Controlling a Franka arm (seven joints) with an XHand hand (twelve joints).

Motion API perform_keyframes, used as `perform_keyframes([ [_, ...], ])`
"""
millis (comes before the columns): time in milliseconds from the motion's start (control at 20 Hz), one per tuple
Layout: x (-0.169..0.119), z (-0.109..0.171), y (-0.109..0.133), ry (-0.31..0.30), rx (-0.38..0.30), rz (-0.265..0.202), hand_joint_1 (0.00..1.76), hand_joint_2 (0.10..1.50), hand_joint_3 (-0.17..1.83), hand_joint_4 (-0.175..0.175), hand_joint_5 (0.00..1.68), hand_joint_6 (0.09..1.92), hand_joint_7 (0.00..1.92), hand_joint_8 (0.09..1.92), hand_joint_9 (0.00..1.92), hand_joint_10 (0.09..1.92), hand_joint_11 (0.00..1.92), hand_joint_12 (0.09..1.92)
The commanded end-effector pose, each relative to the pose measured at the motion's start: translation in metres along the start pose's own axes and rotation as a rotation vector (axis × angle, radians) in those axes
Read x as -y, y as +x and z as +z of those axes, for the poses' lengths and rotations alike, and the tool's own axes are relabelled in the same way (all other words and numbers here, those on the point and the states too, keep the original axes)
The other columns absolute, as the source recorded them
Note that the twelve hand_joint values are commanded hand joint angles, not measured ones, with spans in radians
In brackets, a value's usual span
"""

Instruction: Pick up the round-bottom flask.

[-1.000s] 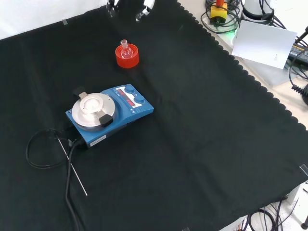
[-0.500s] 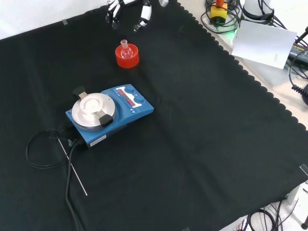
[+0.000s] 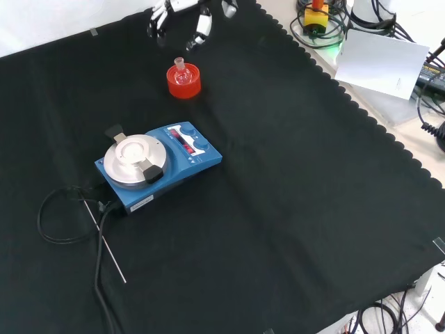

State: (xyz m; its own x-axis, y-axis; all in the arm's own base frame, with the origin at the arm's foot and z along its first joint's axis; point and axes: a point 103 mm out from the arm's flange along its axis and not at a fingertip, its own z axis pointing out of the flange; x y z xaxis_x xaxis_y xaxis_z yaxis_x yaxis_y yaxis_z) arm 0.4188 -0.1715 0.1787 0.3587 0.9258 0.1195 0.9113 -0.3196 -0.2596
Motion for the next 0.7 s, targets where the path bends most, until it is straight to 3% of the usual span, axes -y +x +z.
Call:
perform_keyframes([
  [50, -0.0231, 0.0340, -0.0050, 0.017, -0.015, 0.002, 0.92, 0.61, 0.73, -0.066, 0.62, 0.63, 0.31, 0.69, 0.49, 0.68, 0.24, 1.38],
  [700, -0.0210, 0.0427, -0.0141, -0.007, -0.008, 0.007, 0.93, 0.60, 0.73, -0.074, 0.67, 0.68, 0.34, 0.70, 0.52, 0.68, 0.28, 1.37],
])
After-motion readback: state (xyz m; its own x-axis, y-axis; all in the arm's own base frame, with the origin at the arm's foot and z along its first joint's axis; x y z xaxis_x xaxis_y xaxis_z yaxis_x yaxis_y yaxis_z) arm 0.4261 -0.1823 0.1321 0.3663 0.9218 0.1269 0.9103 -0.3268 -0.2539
